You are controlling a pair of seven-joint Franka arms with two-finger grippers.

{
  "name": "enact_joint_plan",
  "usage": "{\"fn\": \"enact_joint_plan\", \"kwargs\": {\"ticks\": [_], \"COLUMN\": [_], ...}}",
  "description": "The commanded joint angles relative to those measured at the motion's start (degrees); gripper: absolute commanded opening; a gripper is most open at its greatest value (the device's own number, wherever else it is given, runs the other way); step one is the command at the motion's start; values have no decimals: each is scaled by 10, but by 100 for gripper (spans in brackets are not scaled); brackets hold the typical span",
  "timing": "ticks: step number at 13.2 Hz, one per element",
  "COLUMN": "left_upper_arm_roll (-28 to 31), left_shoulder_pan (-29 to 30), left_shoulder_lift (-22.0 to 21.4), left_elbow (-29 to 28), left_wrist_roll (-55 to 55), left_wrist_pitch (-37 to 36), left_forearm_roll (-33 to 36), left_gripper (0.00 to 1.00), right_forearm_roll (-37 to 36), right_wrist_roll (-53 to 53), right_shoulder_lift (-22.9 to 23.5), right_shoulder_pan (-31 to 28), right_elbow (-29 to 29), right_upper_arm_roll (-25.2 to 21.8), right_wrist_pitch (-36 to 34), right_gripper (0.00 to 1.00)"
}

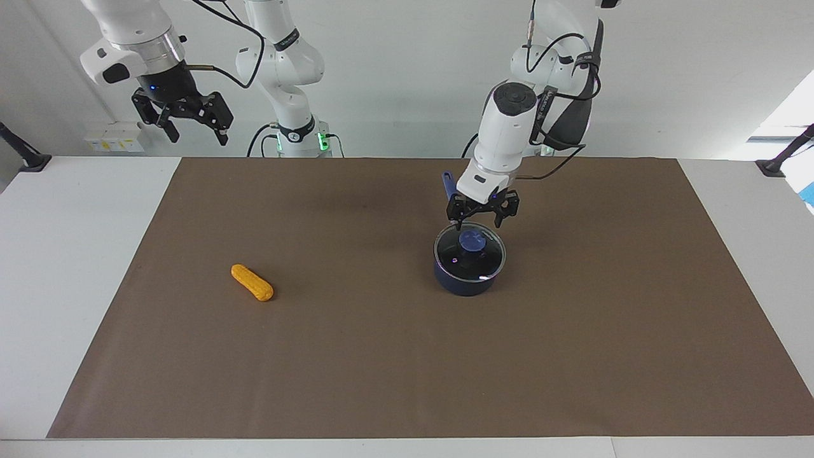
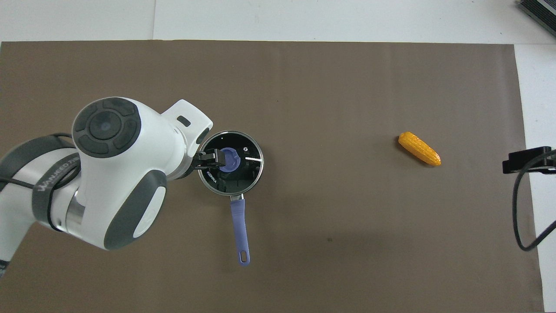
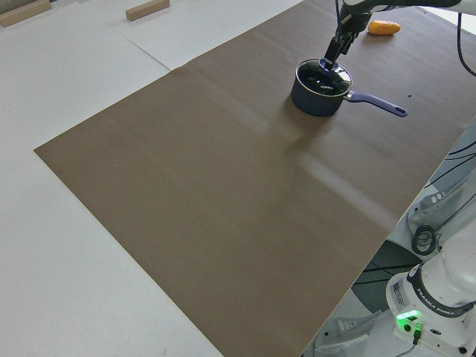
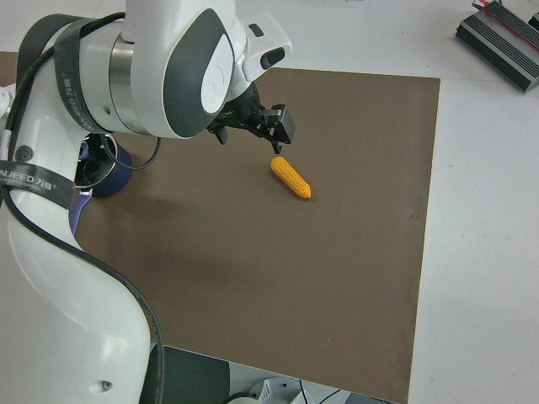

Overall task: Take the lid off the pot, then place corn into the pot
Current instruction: 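Reach the left gripper over the pot to the purple lid knob, then close the left gripper on the purple knob of the glass lid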

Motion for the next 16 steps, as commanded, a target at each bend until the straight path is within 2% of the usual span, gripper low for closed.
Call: {"fn": "enact_joint_plan", "kwargs": {"ticks": [1, 4, 10, 14, 16], "left_upper_arm_roll": [9, 9, 9, 9, 9], "left_shoulder_pan": [-15, -14, -13, -13, -15], "left_shoulder_lift": [20, 40, 41, 46, 46], "left_elbow": [5, 24, 27, 24, 25], "left_wrist_roll": [-1, 2, 3, 16, 25], "left_wrist_pitch": [15, 13, 12, 19, 18], "left_forearm_roll": [16, 21, 23, 23, 24], "left_gripper": [100, 100, 100, 65, 16], "right_forearm_roll": [10, 10, 10, 10, 10], "right_wrist_roll": [-18, -18, -18, -18, -18], "right_shoulder_lift": [-15, -15, -15, -15, -14], "right_shoulder_pan": [-8, -8, -9, -9, -9], "right_elbow": [-20, -20, -19, -20, -19], "right_upper_arm_roll": [1, 1, 1, 1, 0], "right_wrist_pitch": [14, 16, 13, 13, 13], "right_gripper": [100, 100, 100, 100, 100]}}
